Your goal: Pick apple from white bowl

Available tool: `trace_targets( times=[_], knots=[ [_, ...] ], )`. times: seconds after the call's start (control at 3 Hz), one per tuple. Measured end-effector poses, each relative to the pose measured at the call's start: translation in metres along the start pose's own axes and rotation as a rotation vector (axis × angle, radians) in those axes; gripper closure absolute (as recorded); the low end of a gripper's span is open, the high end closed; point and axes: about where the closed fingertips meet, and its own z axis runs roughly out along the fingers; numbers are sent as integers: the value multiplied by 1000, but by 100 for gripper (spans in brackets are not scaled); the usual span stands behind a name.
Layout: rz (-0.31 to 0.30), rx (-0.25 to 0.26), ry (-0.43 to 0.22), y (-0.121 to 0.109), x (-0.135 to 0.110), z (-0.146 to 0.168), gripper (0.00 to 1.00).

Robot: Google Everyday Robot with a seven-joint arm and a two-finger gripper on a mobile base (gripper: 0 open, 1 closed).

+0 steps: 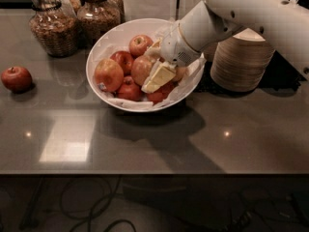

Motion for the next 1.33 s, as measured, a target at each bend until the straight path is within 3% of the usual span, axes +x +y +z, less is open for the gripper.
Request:
trace_targets(
  times=[0.67,1.0,1.33],
  knots=[
    [0,0,0,0,0,0,87],
    [0,-1,0,0,0,0,100],
    [-2,-2,-31,-3,-3,-6,100]
  ],
)
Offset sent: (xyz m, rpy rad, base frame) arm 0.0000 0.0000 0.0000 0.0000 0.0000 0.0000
